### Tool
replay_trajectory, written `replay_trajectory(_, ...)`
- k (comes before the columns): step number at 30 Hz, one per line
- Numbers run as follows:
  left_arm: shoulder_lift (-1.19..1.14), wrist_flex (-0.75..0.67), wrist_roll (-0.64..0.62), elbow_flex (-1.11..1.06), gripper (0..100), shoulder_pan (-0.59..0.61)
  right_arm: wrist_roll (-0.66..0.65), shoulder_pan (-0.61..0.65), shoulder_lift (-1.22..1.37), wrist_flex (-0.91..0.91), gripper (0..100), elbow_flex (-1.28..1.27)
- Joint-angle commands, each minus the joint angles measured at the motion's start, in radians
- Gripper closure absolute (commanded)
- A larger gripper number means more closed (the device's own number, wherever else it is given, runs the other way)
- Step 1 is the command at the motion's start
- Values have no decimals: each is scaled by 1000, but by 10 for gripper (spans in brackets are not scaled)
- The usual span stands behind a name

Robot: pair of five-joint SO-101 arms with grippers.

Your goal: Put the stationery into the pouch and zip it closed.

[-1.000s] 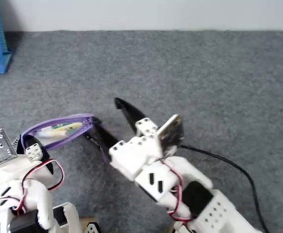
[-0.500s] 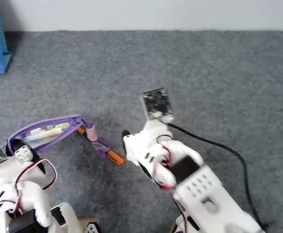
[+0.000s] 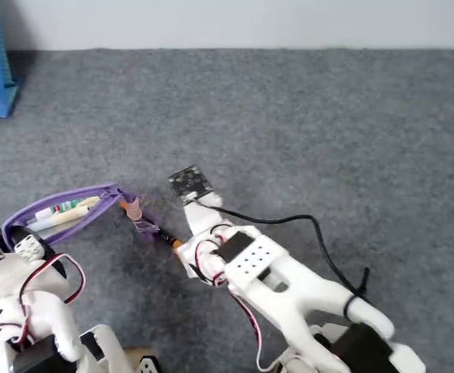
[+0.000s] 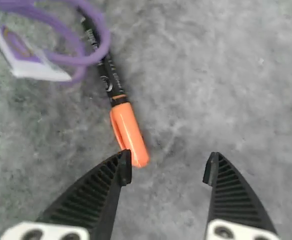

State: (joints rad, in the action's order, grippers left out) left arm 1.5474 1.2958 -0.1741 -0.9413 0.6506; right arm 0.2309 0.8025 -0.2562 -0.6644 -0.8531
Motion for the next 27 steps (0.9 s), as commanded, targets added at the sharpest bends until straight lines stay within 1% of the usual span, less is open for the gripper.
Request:
replay_trajectory(1, 5, -37, 0, -5, 989, 6, -9, 25, 54, 39, 758, 78)
replay_trajectory(9, 5, -40, 0, -21, 989, 6, -6, 61, 243, 42, 760, 175)
replay_trajectory(10, 5, -38, 0, -21, 989, 6, -8, 59, 266, 42, 775, 184)
replay_trajectory(12, 5, -38, 0, -21, 989, 6, -8, 53, 306, 42, 846, 196)
replay_trajectory(15, 5, -38, 0, -21, 989, 6, -5, 33, 326, 38, 996, 212)
replay_trajectory(17, 5, -38, 0, -21, 989, 6, -9, 16, 317, 33, 965, 206)
replay_trajectory(20, 5, -38, 0, -21, 989, 6, -9, -12, 286, 30, 996, 178)
replay_trajectory(21, 5, -37, 0, -21, 989, 6, -11, -19, 268, 15, 988, 166)
replay_trajectory(27, 5, -37, 0, -21, 989, 5, -91, -97, 62, -101, 991, 41)
